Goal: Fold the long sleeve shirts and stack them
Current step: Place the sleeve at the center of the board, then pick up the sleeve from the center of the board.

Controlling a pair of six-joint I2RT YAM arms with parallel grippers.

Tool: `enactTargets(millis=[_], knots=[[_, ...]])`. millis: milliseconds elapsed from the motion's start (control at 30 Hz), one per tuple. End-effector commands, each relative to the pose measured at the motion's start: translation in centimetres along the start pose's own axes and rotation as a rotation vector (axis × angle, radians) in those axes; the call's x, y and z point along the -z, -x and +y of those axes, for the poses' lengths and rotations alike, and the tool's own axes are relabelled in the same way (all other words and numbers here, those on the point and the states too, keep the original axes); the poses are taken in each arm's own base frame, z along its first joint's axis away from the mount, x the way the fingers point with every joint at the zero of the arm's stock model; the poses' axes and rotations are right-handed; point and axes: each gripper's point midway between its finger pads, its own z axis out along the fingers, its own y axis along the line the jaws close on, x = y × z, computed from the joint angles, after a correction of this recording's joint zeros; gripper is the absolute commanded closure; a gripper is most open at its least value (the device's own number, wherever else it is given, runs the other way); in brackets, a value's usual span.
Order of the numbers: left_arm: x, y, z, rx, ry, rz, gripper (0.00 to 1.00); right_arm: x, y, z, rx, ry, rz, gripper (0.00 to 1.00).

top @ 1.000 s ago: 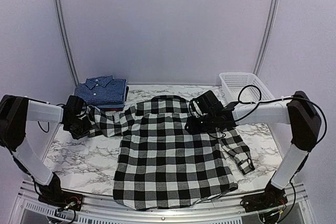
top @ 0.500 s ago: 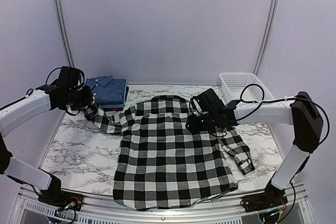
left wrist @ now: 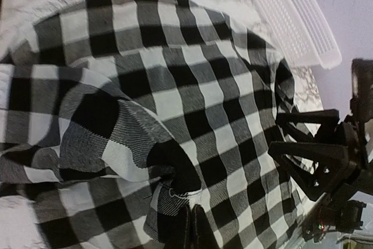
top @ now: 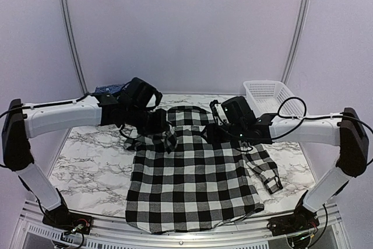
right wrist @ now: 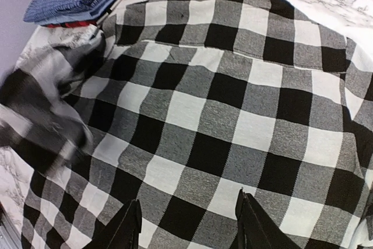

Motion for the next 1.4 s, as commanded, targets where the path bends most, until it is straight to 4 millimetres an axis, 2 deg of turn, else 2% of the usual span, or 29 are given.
enactTargets(millis=[0, 67, 133, 233, 367, 500, 567, 667, 767, 867, 1033, 1167, 1367], knots=[[-3.4, -3.5, -3.7, 0.092, -0.145, 0.126, 1.0, 1.2, 0.5, 2.7, -0.06, 0.17, -0.069, 0.48], [-4.7, -4.8, -4.5, 0.095, -0.159, 0.166, 1.0, 0.9, 0.2, 2.9, -0.073, 0.197, -0.08, 0.46], [-5.2, -5.1, -5.1, 0.088, -0.163, 0.171, 0.97, 0.5, -0.3, 3.0, -0.076, 0.209, -0.068, 0.45], [-5.2, -4.7, -5.2, 0.074, -0.164, 0.157, 0.79, 0.3, -0.8, 3.7, -0.063, 0.249, -0.066, 0.42], [-4.3, -3.7, -3.4, 0.08, -0.118, 0.114, 0.67, 0.1, -1.3, 5.9, 0.026, 0.272, -0.066, 0.36], [-3.0, -2.3, -0.6, 0.112, -0.074, 0.065, 0.67, -0.9, -2.4, 7.2, 0.108, 0.242, -0.054, 0.34], [-2.4, -1.8, 0.8, 0.125, -0.059, 0.051, 0.66, -1.9, -2.7, 6.2, 0.126, 0.165, -0.041, 0.34], [-1.6, -1.3, 2.5, 0.142, -0.041, 0.039, 0.66, -2.4, -2.5, 3.2, 0.102, 0.025, -0.039, 0.31], [-1.0, -1.4, 3.9, 0.147, -0.022, 0.03, 0.66, -3.4, -2.8, 0.8, 0.022, 0.01, 0.023, 0.31], [-0.8, -1.4, 4.4, 0.15, -0.018, 0.029, 0.66, -4.5, -3.1, 0.3, -0.013, 0.038, 0.061, 0.32], [-0.6, -1.3, 4.7, 0.151, -0.013, 0.024, 0.66, -6.6, -4.2, 1.0, -0.053, 0.06, 0.145, 0.36], [-0.3, -1.2, 4.7, 0.149, -0.014, 0.016, 0.67, -7.5, -4.7, 0.0, -0.109, 0.05, 0.151, 0.38], [-0.1, -1.4, 5.0, 0.15, -0.014, 0.017, 0.67, -9.0, -5.0, 0.1, -0.142, 0.06, 0.163, 0.38]])
